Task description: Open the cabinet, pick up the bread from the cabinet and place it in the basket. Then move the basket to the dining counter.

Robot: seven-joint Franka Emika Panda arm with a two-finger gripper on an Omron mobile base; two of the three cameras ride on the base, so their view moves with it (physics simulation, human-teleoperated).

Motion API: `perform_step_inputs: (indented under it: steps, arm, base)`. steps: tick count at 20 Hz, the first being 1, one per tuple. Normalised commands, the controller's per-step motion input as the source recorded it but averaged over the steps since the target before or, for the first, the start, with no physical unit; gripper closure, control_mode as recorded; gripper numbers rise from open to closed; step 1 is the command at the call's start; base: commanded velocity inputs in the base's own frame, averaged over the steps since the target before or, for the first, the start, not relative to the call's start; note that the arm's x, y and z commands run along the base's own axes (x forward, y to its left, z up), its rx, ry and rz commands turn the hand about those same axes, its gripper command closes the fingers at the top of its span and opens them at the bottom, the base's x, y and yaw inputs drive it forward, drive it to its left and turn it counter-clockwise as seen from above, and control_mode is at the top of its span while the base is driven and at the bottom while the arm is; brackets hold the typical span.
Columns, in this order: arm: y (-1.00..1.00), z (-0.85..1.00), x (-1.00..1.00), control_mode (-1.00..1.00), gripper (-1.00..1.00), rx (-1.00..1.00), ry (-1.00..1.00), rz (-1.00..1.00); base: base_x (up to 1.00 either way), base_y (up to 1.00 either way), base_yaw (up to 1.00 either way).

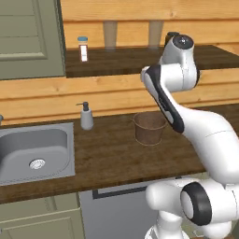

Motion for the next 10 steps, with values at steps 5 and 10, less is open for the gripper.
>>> perform_step_inputs:
  steps: [5,10]
  arm:
    - [-0.27,-1.00,-0.38,-1.00,1.00,-0.07,0.02,0.00]
    - [-0.14,-0.90,0.41,-1.00,1.00,-0.01,0.05,0.01]
  base:
    - [0.00,0.00,0.00]
    - [0.00,0.00,0.00]
